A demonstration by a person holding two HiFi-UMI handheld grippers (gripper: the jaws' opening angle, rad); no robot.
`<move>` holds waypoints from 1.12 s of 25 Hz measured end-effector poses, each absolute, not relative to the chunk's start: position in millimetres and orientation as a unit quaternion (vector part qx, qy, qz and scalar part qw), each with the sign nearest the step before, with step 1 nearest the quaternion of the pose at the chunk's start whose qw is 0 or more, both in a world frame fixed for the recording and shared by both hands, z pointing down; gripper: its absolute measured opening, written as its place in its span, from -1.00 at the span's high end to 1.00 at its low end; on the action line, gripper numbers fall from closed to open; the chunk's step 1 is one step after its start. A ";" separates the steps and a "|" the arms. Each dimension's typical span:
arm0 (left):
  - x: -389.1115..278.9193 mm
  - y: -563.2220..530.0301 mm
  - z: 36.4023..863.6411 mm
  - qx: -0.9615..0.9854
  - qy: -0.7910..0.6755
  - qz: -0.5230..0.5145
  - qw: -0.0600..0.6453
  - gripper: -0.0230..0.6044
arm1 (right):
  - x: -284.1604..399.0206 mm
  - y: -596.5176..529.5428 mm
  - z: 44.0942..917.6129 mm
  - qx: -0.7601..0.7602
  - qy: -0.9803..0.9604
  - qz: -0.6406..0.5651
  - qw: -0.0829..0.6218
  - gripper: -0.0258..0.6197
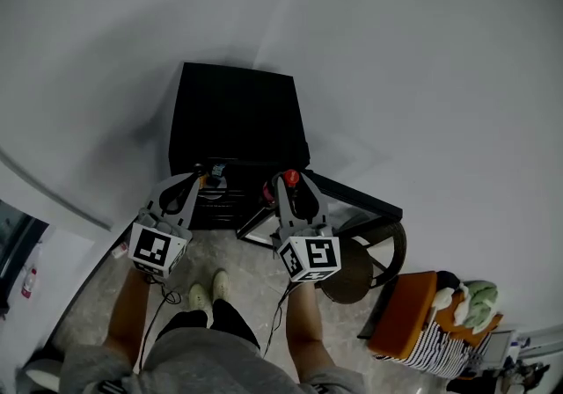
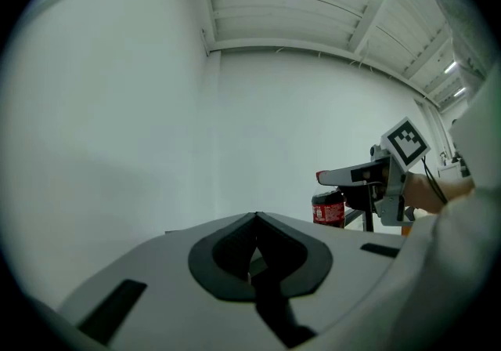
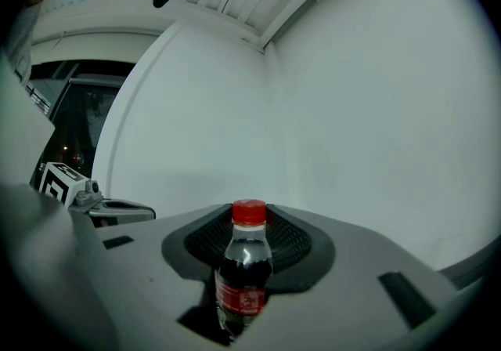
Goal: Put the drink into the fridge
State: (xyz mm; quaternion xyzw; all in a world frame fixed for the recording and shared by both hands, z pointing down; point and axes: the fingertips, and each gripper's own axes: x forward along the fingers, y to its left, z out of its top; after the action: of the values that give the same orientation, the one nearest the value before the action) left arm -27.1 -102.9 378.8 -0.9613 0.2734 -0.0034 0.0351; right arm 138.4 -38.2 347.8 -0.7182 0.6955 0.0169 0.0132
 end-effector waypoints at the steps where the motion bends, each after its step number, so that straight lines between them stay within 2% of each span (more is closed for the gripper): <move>1: -23.0 -101.7 381.2 -0.962 0.271 -0.003 0.036 0.91 | 139.8 -37.5 352.3 -0.719 0.695 0.017 0.014 0.47; 7: -11.2 -92.0 406.1 -0.961 0.274 -0.013 0.030 0.91 | 145.6 -31.1 393.0 -0.713 0.701 0.000 0.012 0.47; 28: 21.5 -123.6 568.5 -0.949 0.308 -0.062 0.012 0.91 | 163.0 -82.6 563.0 -0.681 0.731 -0.029 -0.001 0.47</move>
State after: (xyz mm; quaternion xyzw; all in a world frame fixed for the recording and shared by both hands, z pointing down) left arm 21.5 -123.6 568.5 -0.9492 0.3084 -0.0622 0.0124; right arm 163.0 -82.6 563.0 -0.6813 0.7315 -0.0289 -0.0014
